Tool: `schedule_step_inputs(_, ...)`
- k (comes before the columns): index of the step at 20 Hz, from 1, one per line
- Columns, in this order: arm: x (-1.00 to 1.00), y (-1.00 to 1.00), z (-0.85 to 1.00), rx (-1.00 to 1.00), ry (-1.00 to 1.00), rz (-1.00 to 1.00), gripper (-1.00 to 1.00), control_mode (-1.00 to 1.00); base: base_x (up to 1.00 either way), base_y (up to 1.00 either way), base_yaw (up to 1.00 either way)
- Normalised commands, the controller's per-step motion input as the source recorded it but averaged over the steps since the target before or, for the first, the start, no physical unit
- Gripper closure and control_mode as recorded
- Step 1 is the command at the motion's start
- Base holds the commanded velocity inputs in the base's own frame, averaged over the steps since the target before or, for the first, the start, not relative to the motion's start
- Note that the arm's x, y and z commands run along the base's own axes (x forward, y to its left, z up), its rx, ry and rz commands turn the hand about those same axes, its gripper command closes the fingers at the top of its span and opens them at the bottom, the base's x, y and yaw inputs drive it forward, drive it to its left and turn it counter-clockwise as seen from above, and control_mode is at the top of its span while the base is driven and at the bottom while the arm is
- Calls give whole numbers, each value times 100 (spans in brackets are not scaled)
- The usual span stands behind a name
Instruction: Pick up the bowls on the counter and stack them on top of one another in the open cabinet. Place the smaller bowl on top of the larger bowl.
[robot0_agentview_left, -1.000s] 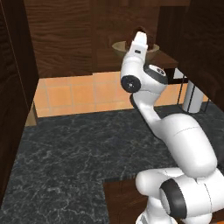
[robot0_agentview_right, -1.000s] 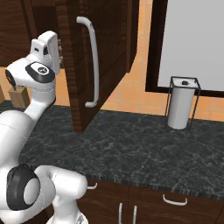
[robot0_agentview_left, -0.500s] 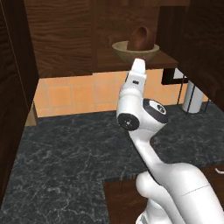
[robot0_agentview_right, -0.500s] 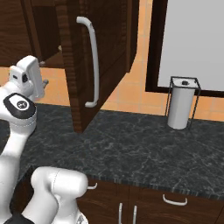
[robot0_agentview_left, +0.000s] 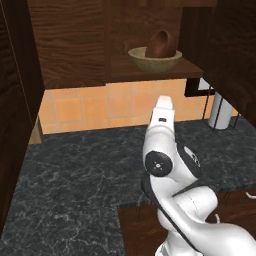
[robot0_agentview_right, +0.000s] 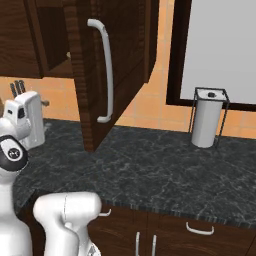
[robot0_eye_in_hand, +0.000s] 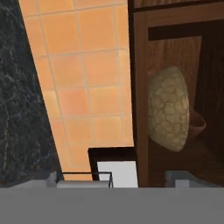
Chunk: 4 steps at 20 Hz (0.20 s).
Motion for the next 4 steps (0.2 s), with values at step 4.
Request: schedule_step_inputs(4,0,0,0,1,0,0,-100,-100,0,0,0)
